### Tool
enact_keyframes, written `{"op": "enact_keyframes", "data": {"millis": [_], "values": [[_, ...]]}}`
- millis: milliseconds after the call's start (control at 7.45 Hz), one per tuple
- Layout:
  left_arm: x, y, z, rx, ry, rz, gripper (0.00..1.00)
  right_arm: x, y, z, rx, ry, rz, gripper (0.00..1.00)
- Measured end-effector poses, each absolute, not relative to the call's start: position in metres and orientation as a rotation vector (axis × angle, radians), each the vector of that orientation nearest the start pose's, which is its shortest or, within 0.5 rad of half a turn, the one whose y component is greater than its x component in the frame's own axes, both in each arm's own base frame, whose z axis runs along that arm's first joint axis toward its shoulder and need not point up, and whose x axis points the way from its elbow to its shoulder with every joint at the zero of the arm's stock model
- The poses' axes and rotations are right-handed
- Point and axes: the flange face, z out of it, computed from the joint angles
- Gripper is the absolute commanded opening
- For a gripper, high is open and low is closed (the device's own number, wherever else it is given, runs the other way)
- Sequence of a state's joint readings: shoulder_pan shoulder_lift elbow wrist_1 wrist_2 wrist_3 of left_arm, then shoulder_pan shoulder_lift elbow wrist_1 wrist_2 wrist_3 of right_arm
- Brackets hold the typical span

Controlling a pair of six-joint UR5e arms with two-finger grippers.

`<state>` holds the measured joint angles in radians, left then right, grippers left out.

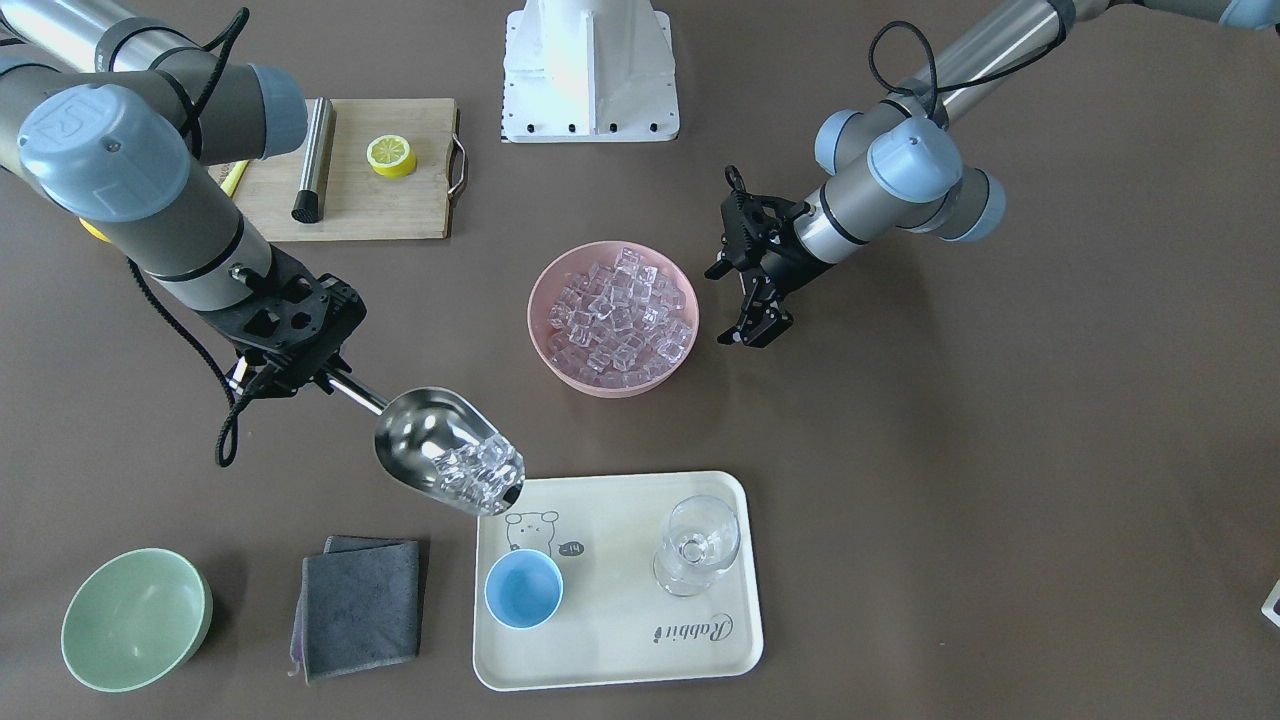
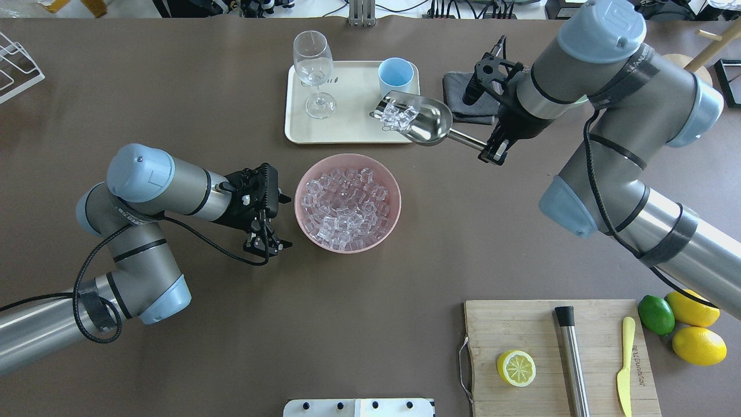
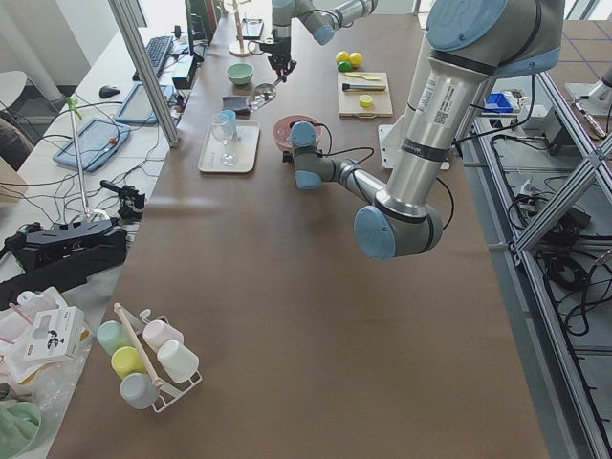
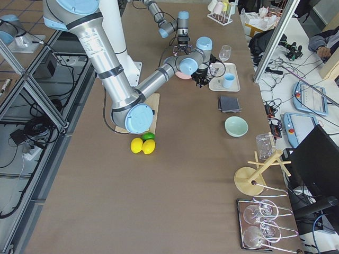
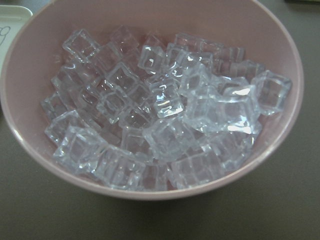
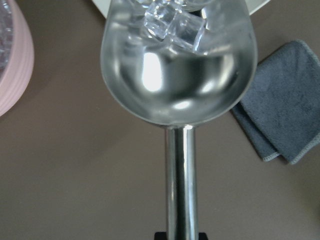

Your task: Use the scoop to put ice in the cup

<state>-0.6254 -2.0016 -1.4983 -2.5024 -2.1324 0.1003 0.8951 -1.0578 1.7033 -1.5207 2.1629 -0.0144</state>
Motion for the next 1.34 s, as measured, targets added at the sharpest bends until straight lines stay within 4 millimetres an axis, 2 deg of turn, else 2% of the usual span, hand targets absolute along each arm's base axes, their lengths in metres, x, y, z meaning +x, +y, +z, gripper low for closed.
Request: {"op": "enact_keyframes", "data": {"millis": [269,537,671,806,1074,1343], "values": [[0.456,-0.454,0.34,0.996,1.025,1.277,0.99,-0.345,-0.59,0.302,0.412,-0.766,-0.754,0.0],[0.435,-0.451,0.319,0.933,0.959,1.348,0.99,-0.36,-0.617,0.291,0.387,-0.756,-0.739,0.0],[0.426,-0.448,0.311,0.89,0.938,1.358,0.99,-0.364,-0.624,0.287,0.369,-0.744,-0.754,0.0],[0.413,-0.45,0.317,0.857,0.925,1.363,0.99,-0.367,-0.627,0.28,0.342,-0.723,-0.784,0.0],[0.377,-0.46,0.353,0.769,0.937,1.34,0.99,-0.367,-0.629,0.264,0.277,-0.672,-0.86,0.0],[0.338,-0.483,0.375,0.641,0.953,1.256,0.99,-0.365,-0.631,0.251,0.222,-0.613,-0.917,0.0]]}}
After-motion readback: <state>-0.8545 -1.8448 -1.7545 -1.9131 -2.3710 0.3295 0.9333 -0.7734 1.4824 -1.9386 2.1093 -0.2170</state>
